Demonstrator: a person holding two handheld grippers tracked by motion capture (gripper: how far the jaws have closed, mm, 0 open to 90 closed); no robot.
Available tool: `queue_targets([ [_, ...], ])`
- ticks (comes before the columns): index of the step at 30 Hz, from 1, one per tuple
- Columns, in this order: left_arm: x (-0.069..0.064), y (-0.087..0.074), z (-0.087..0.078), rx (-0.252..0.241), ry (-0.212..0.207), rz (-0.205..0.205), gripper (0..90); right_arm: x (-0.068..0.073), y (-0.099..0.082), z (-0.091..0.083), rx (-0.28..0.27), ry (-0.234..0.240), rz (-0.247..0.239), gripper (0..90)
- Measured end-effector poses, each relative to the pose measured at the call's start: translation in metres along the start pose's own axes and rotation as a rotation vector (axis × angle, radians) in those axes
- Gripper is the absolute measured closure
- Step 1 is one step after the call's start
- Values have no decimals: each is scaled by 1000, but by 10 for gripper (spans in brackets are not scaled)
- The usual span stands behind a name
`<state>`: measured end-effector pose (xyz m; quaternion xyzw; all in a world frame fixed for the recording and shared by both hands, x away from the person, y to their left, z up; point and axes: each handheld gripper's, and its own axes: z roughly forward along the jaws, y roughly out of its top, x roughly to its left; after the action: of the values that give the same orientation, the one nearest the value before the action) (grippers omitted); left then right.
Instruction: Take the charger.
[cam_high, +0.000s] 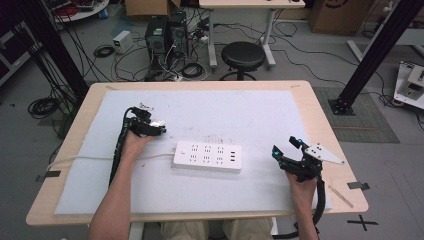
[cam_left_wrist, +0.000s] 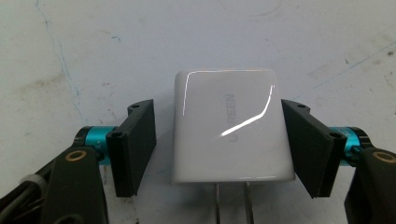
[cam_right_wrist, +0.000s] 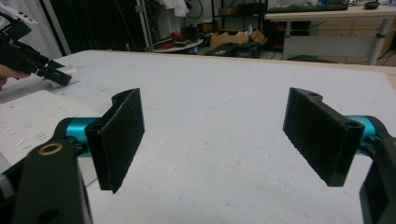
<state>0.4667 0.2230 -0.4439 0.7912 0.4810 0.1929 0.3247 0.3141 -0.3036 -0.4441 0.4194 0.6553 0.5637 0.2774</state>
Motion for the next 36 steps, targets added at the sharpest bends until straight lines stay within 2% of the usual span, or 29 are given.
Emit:
queue_targets([
  [3,0,0,0,4,0,9,303,0,0,0,0,0,-1,211],
  [7,-2,1,-1,-3,-11,20,392,0,0,0,1,-1,2,211],
  [12,-2,1,-2,-4,-13,21,419,0,0,0,-2,2,-4,211],
  [25,-2,1,-2,1,-13,8,425,0,0,0,-2,2,-6,210],
  [31,-4,4,-10,-25,3,20,425,0,0,0,1,4,-3,211],
  [36,-4,5,-13,-27,-1,15,425,0,0,0,0,4,-2,211],
])
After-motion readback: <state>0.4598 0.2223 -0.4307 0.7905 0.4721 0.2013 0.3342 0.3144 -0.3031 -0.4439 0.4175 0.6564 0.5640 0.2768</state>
